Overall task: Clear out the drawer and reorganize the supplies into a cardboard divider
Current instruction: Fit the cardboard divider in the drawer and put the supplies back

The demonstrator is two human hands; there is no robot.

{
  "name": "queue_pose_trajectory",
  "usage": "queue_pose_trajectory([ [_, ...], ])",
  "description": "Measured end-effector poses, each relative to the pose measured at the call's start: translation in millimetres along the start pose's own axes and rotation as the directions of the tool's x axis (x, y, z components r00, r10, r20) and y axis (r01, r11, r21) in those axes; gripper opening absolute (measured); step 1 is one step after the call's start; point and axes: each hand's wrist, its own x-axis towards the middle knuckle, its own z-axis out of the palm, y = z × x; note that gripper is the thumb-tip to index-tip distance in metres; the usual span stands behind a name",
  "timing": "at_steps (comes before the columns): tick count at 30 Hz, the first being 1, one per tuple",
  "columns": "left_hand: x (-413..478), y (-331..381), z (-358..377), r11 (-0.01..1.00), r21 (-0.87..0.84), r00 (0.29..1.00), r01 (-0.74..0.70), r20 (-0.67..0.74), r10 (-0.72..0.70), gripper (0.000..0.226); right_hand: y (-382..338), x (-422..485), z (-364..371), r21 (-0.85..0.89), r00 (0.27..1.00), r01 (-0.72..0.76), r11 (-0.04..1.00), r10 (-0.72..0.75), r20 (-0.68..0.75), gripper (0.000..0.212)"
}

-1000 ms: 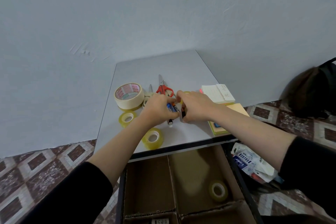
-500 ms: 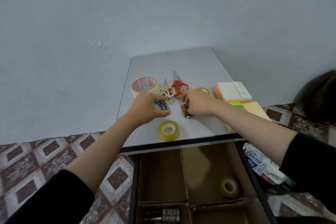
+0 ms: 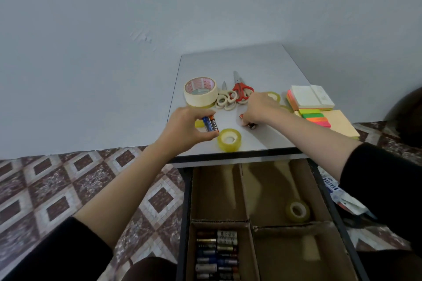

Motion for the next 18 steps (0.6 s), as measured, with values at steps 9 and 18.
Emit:
queue_pose_trajectory([
  [9,-34.1,-8.1,-7.3,0.998,0.039,0.999,0.046,0.019,-0.047,0.052,-2.8,-3.1,1.2,0.208,0.998,-0.042,0.977,0.031,0.057,0.032],
  [18,-51.6,-11.2,0.3,0.998,0.024,0.997,0.053,0.053,-0.055,0.053,-6.1,-1.4,4.2,0.114,0.996,0.008,0.993,0.002,-0.084,0.022],
])
